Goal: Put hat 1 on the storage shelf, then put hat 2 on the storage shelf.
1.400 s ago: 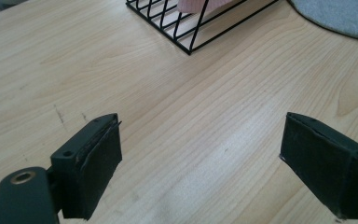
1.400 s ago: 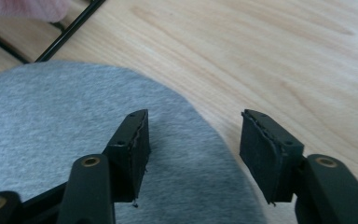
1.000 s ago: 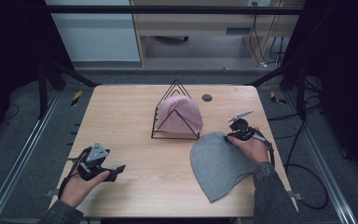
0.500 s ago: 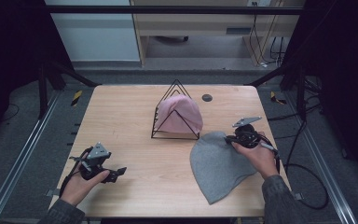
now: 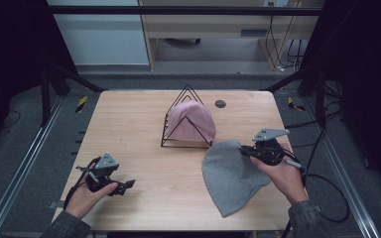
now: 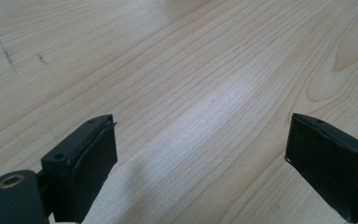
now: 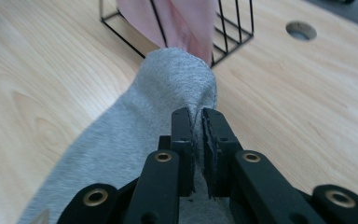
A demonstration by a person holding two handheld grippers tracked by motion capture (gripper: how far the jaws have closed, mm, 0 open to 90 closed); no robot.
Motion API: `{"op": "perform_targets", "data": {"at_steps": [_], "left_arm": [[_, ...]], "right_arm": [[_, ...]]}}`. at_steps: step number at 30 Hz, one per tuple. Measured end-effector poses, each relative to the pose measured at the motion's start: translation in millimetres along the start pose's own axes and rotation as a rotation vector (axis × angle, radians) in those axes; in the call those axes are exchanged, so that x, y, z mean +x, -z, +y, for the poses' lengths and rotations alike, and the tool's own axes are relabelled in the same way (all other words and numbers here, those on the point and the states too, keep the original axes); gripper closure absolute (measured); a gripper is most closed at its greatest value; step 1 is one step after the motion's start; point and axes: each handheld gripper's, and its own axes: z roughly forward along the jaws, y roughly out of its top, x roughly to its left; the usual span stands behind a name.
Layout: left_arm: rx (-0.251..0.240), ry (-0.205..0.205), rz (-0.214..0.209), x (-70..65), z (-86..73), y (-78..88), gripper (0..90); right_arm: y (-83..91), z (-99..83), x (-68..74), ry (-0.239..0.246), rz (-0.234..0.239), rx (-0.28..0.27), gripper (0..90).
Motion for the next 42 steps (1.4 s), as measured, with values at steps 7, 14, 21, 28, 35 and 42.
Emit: {"op": "perform_targets", "data": {"at_steps": [7,14,21,28,35,42], "left_arm": [[-0.009,-0.032,-0.047,-11.5,4.5,0.2,11.4],[-0.034,-0.062,-0.122,-25.3,13.1,1.7,13.8],[-0.061,-0.115,-0.163,-38.0,30.4,9.8,14.7],[-0.071,-0.157,-0.188,-46.5,45.7,15.9,14.8],[-0.077,-0.170,-0.185,-47.1,56.3,17.8,15.1],[-0.087,-0.167,-0.179,-44.0,64.4,21.9,15.3]], "right_arm": [[26.4,21.4,25.8,0.079,0.020,-0.060,84.1],[41.1,50.6,52.5,0.168,0.037,-0.101,84.3],[45.8,83.2,77.7,0.249,0.058,-0.134,84.4],[42.5,111.3,97.7,0.300,0.084,-0.161,84.5],[36.2,132.4,111.6,0.340,0.102,-0.170,84.6],[35.0,148.7,117.0,0.346,0.113,-0.191,84.7]]}}
